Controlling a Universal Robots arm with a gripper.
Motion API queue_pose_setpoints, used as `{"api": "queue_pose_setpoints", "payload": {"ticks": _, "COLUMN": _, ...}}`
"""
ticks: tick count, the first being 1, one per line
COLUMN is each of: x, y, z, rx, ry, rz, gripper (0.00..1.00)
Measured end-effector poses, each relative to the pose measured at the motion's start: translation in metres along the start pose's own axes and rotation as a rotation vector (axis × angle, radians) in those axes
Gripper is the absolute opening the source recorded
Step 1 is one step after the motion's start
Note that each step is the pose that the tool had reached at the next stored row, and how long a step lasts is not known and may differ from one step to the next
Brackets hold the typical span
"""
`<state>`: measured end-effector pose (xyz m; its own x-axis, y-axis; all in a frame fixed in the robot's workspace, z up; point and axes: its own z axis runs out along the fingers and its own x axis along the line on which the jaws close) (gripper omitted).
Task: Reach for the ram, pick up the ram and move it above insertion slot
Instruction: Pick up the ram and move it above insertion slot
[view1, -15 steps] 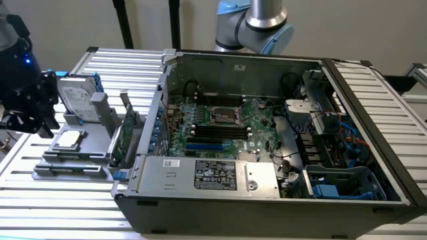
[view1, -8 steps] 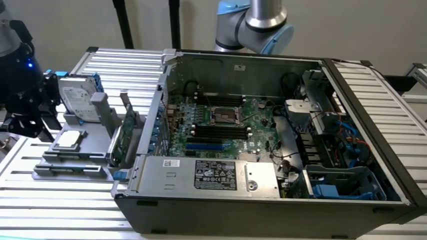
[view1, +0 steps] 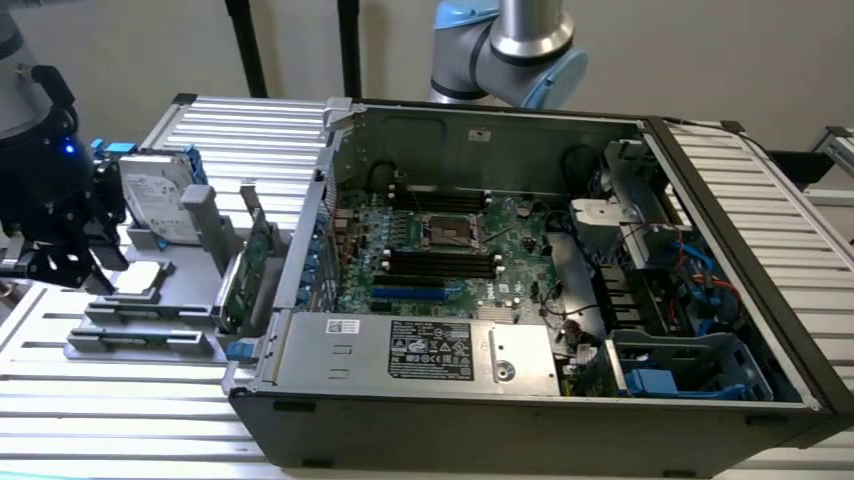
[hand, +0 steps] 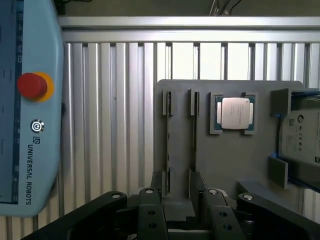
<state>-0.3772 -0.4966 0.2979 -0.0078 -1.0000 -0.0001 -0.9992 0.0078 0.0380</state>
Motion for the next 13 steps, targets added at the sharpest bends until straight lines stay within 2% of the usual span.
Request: {"api": "queue_pose_setpoints", "payload": {"ticks": 13, "x": 0.005, "y": 0.0001, "z": 0.0236, "rx": -0.0001, "ry": -0.0030, "rz": -0.002, "gripper": 0.36}}
